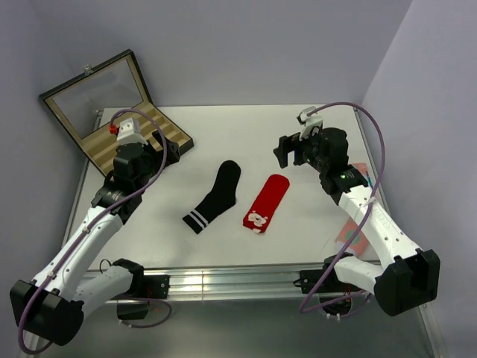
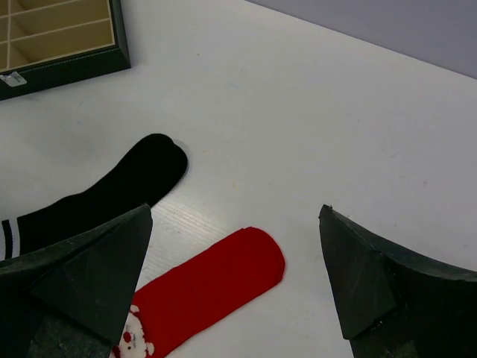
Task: Roll the socks
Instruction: Roll the sock at the center of the board.
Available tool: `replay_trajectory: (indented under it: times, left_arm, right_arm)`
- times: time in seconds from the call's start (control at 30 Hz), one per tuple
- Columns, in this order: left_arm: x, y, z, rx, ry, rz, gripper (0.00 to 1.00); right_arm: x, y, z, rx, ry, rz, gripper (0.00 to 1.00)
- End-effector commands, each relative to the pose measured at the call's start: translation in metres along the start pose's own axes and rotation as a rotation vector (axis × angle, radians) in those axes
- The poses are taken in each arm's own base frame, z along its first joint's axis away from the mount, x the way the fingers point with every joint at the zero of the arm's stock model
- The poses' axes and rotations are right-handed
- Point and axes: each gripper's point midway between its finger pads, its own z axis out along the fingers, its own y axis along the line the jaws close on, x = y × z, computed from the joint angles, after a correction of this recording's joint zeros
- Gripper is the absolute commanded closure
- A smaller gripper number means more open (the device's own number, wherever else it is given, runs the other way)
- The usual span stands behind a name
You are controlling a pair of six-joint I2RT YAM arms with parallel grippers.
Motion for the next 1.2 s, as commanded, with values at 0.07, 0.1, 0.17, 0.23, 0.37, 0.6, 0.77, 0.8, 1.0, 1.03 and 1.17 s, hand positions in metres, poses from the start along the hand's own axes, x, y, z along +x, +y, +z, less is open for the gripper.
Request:
replay_trajectory:
  times: [0.07,0.1,0.17,0.23,0.37,0.6,0.77,0.8,1.0,1.03,1.17]
  left_arm:
    - [-0.008,-0.011,-0.001,0.043,-0.024,-0.018,0.02]
    - [-0.007,-0.01,0.0,0.043,-0.021,-0.017,0.02]
    - [-0.007,-0.012,0.0,0.053,-0.02,-0.02,0.02]
    - [-0.005,-0.013,0.0,0.061,-0.015,-0.021,0.03]
    - [0.006,-0.016,0.003,0.089,0.001,-0.032,0.03]
    - [0.036,-0.019,0.013,0.103,0.041,-0.059,0.05]
    - [0.058,-0.021,0.018,0.124,0.065,-0.087,0.05]
    - [0.062,-0.023,0.018,0.128,0.072,-0.089,0.05]
    - [0.079,-0.022,0.018,0.128,0.091,-0.1,0.05]
    - [0.079,-0.021,0.018,0.125,0.088,-0.102,0.05]
    - [0.081,-0.019,0.018,0.116,0.092,-0.102,0.05]
  right_arm:
    - [-0.022,-0.007,-0.01,0.035,-0.064,-0.032,0.0]
    - [-0.022,-0.007,-0.01,0.033,-0.062,-0.049,0.0]
    - [-0.017,-0.008,-0.011,0.036,-0.044,-0.071,0.0]
    - [-0.012,-0.01,-0.01,0.035,-0.017,-0.117,0.01]
    - [0.022,0.005,-0.007,-0.079,0.127,-0.188,0.08]
    - [0.092,0.043,-0.02,-0.232,0.301,-0.384,0.21]
    - [0.13,0.07,-0.029,-0.329,0.401,-0.453,0.29]
    - [0.136,0.074,-0.029,-0.338,0.417,-0.471,0.32]
    - [0.168,0.1,-0.038,-0.42,0.52,-0.506,0.43]
    - [0.171,0.104,-0.039,-0.427,0.528,-0.51,0.45]
    - [0.186,0.12,-0.042,-0.452,0.568,-0.522,0.47]
